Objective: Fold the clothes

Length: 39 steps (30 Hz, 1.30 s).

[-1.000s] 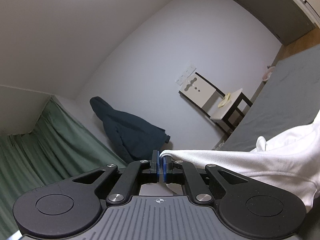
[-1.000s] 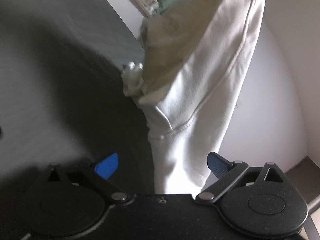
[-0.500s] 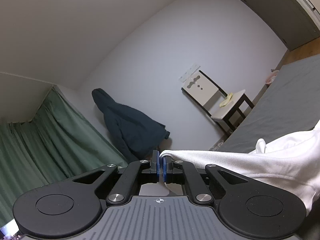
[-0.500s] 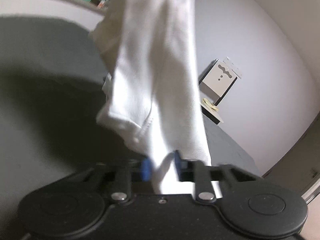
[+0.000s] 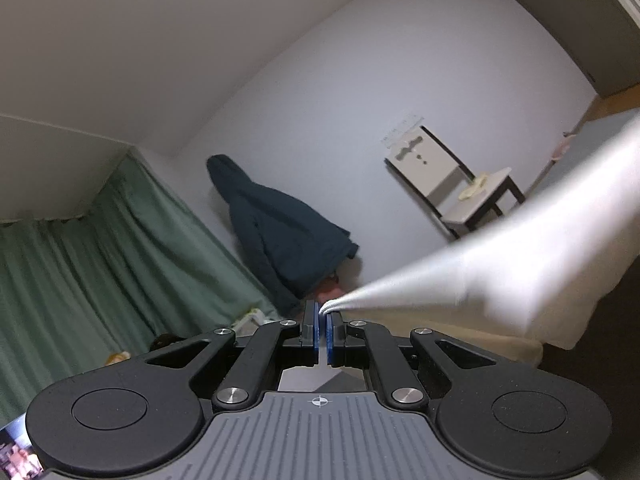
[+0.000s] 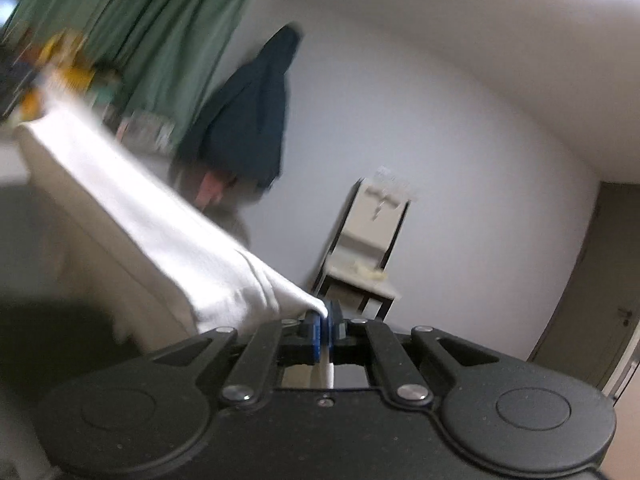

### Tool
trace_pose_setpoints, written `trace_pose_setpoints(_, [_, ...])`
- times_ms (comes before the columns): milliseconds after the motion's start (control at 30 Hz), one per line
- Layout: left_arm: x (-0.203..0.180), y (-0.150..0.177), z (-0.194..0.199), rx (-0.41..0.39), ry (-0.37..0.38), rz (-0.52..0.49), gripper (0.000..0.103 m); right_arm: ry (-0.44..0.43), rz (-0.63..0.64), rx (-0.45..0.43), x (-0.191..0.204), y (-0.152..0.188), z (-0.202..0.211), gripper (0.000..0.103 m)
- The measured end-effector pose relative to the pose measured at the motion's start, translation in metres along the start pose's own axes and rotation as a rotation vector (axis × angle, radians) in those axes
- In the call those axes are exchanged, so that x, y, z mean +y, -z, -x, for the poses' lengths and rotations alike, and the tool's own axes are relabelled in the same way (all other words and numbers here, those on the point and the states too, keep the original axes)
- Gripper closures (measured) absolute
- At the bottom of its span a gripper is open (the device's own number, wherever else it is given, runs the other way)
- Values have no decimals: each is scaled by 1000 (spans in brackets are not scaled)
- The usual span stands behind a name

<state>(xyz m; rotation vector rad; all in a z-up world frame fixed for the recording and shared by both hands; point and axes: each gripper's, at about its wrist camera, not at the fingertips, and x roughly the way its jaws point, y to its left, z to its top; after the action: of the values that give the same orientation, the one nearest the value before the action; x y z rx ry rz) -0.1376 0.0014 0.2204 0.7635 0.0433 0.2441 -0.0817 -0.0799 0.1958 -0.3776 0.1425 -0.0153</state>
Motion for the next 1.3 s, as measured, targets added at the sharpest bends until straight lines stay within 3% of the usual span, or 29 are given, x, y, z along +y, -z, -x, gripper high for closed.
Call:
trace_pose_setpoints(167, [22, -26, 30, -137, -102, -13, 99, 33, -61, -208, -53, -59, 21, 99])
trace_pose_setpoints(400, [113, -111, 90, -446, -420, -11, 99, 156, -102, -656, -99, -151, 86, 99])
trace_pose_setpoints(467, [136, -132, 106, -514, -478, -3, 99, 213, -101, -789, -104, -167, 103, 98])
trace_pose_setpoints(500, [142, -137, 106, -520, -490, -9, 99, 223, -90, -811, -104, -175, 103, 98])
trace_pose_setpoints(633, [152, -143, 87, -446, -539, -103, 99, 109, -91, -711, -109, -200, 63, 98])
trace_pose_setpoints(767, [159, -142, 101, -469, -603, -69, 99, 184, -65, -866, -97, -197, 73, 98])
trace_pose_setpoints(933, [147, -120, 69, -372, -583, -144, 99, 100, -31, -746, -76, -193, 15, 97])
trace_pose_setpoints(1133, [106, -66, -26, -219, -407, -175, 99, 9, 4, -572, -30, -173, -115, 97])
trace_pose_setpoints(1300, [85, -18, -151, -63, -192, -43, 99, -115, 51, -378, 8, -170, -262, 99])
